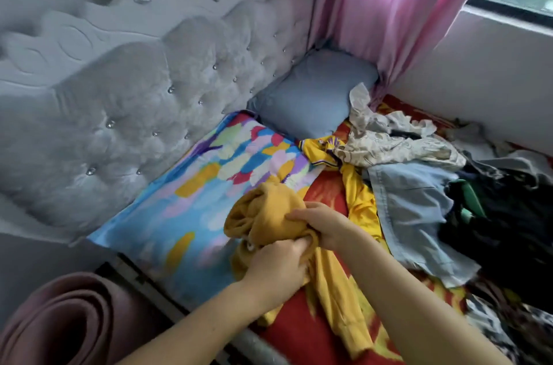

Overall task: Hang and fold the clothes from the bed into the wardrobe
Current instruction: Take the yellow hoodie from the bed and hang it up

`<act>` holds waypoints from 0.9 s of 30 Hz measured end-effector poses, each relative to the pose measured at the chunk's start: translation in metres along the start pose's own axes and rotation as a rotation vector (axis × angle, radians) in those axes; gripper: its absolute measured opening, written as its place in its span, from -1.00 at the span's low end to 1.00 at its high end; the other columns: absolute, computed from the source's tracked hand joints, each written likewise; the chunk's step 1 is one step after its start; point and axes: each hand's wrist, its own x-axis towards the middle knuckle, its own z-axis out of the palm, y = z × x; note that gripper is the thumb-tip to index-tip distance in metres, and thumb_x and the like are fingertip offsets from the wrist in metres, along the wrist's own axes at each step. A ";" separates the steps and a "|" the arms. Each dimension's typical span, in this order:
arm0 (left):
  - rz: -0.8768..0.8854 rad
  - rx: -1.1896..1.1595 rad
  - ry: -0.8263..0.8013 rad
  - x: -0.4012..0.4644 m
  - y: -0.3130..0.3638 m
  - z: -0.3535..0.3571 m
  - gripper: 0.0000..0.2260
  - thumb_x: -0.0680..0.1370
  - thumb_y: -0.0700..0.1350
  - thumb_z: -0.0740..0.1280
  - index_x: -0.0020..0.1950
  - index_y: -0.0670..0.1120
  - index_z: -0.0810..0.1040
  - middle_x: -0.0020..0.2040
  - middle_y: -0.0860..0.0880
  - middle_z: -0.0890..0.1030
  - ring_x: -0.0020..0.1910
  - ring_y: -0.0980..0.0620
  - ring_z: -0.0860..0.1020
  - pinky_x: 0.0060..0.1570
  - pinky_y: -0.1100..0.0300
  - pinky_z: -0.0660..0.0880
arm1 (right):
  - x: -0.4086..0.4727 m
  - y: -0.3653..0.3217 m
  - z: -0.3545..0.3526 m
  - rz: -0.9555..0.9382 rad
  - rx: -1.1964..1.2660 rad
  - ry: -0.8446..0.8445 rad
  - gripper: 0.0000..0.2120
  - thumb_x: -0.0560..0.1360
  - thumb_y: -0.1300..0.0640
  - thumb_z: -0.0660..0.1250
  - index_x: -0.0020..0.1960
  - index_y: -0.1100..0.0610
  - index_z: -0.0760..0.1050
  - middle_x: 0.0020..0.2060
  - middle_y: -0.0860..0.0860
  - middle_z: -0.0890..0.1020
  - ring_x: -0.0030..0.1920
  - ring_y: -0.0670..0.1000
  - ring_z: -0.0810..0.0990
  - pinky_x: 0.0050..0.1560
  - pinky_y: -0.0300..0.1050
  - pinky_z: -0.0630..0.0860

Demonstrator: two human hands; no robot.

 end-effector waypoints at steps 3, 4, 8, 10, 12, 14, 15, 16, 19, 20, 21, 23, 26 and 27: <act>0.070 -0.011 -0.098 -0.022 0.022 -0.010 -0.66 0.59 0.05 0.20 0.36 0.03 0.39 0.12 0.00 0.58 0.10 0.01 0.52 0.08 0.07 0.47 | -0.029 0.002 0.001 -0.086 -0.106 0.024 -0.84 0.53 0.32 0.23 0.07 0.24 0.52 -0.20 0.14 0.60 -0.23 0.06 0.58 -0.16 -0.07 0.55; 0.107 -0.083 -0.076 -0.028 0.028 -0.017 -0.68 0.59 0.07 0.21 0.32 0.02 0.45 0.04 0.03 0.61 0.03 0.07 0.54 0.03 0.13 0.47 | -0.038 0.000 0.002 -0.117 -0.113 0.032 -0.85 0.52 0.33 0.20 -0.01 0.20 0.53 -0.27 0.11 0.58 -0.29 0.03 0.55 -0.24 -0.10 0.52; 0.214 -0.387 0.330 -0.059 0.042 -0.049 -0.73 0.58 0.07 0.18 -0.24 0.00 0.52 -0.46 0.14 0.48 -0.46 0.21 0.44 -0.35 0.32 0.36 | -0.082 -0.014 -0.001 -0.228 -0.086 0.036 -0.84 0.39 0.35 0.14 -0.15 0.13 0.40 -0.38 0.06 0.39 -0.38 0.00 0.36 -0.38 -0.13 0.30; 0.157 -0.450 0.560 -0.073 0.042 -0.059 -0.74 0.58 0.06 0.17 -0.28 0.03 0.41 -0.48 0.12 0.40 -0.49 0.21 0.35 -0.40 0.30 0.30 | -0.111 -0.020 0.000 -0.282 -0.082 0.009 -0.87 0.31 0.31 0.15 -0.23 0.10 0.35 -0.41 0.03 0.35 -0.41 -0.02 0.34 -0.40 -0.16 0.28; 0.099 -0.511 0.662 -0.085 0.042 -0.065 -0.86 0.57 -0.01 0.21 -0.19 0.04 0.40 -0.38 0.12 0.45 -0.40 0.19 0.42 -0.32 0.25 0.36 | -0.141 -0.023 0.005 -0.340 -0.078 -0.052 -0.89 0.20 0.26 0.19 -0.38 0.06 0.35 -0.46 -0.02 0.37 -0.48 -0.05 0.35 -0.47 -0.22 0.30; 0.107 -0.525 0.577 -0.106 0.043 -0.070 -0.90 0.53 -0.04 0.26 0.04 0.07 0.42 -0.09 0.05 0.55 -0.12 0.16 0.54 -0.08 0.15 0.48 | -0.174 -0.017 0.018 -0.393 -0.069 -0.109 -0.87 0.14 0.23 0.21 -0.47 0.00 0.40 -0.49 -0.05 0.40 -0.50 -0.07 0.38 -0.47 -0.24 0.34; 0.129 -0.497 0.513 -0.108 0.042 -0.069 -0.75 0.51 -0.02 0.27 0.18 0.05 0.40 0.07 -0.02 0.53 0.06 0.11 0.53 0.07 0.09 0.48 | -0.182 -0.017 0.020 -0.414 -0.060 -0.122 -0.84 0.13 0.22 0.22 -0.52 -0.02 0.41 -0.51 -0.07 0.41 -0.51 -0.09 0.39 -0.48 -0.24 0.35; 0.153 -0.454 0.463 -0.120 0.041 -0.067 -0.62 0.49 0.01 0.27 0.29 0.00 0.35 0.18 -0.06 0.48 0.20 0.04 0.48 0.19 0.03 0.44 | -0.194 -0.011 0.026 -0.435 -0.044 -0.118 -0.83 0.13 0.22 0.21 -0.55 -0.02 0.41 -0.53 -0.09 0.41 -0.52 -0.10 0.38 -0.49 -0.25 0.35; 0.156 -0.354 0.514 -0.160 0.042 -0.060 -0.47 0.44 0.07 0.28 0.36 -0.09 0.30 0.28 -0.07 0.41 0.30 -0.04 0.41 0.26 -0.08 0.40 | -0.227 0.012 0.045 -0.466 0.044 -0.105 -0.85 0.11 0.24 0.20 -0.53 0.01 0.33 -0.55 -0.08 0.34 -0.54 -0.10 0.31 -0.50 -0.25 0.30; 0.147 -0.334 0.568 -0.175 0.041 -0.056 -0.46 0.43 0.10 0.28 0.36 -0.08 0.30 0.28 -0.05 0.41 0.29 -0.02 0.40 0.26 -0.07 0.40 | -0.239 0.022 0.051 -0.459 0.089 -0.106 -0.86 0.12 0.25 0.20 -0.50 0.04 0.30 -0.54 -0.06 0.32 -0.54 -0.09 0.30 -0.51 -0.25 0.29; 0.129 -0.324 0.617 -0.190 0.041 -0.053 -0.44 0.43 0.13 0.28 0.36 -0.07 0.30 0.28 -0.03 0.40 0.28 0.00 0.40 0.26 -0.06 0.40 | -0.250 0.032 0.057 -0.448 0.139 -0.118 -0.85 0.13 0.26 0.20 -0.49 0.05 0.29 -0.53 -0.05 0.31 -0.54 -0.08 0.30 -0.51 -0.25 0.30; 0.082 -0.291 0.679 -0.213 0.039 -0.046 -0.38 0.42 0.19 0.29 0.39 -0.10 0.31 0.29 -0.06 0.40 0.29 -0.03 0.38 0.29 -0.06 0.38 | -0.272 0.048 0.066 -0.442 0.233 -0.150 -0.84 0.15 0.30 0.21 -0.52 0.06 0.35 -0.55 -0.04 0.35 -0.56 -0.07 0.36 -0.52 -0.25 0.36; -0.026 -0.051 0.640 -0.239 0.031 -0.029 -0.25 0.40 0.15 0.37 0.48 -0.15 0.23 0.38 -0.23 0.34 0.38 -0.22 0.31 0.39 -0.11 0.24 | -0.302 0.063 0.070 -0.495 0.371 -0.151 -0.77 0.17 0.33 0.16 -0.57 0.06 0.35 -0.58 -0.05 0.35 -0.60 -0.08 0.35 -0.57 -0.27 0.36; -0.074 0.025 0.619 -0.246 0.030 -0.023 -0.22 0.39 0.08 0.44 0.49 -0.16 0.20 0.39 -0.26 0.33 0.39 -0.25 0.29 0.38 -0.11 0.22 | -0.312 0.066 0.070 -0.528 0.412 -0.147 -0.77 0.16 0.33 0.15 -0.57 0.05 0.32 -0.59 -0.05 0.33 -0.60 -0.09 0.32 -0.58 -0.28 0.33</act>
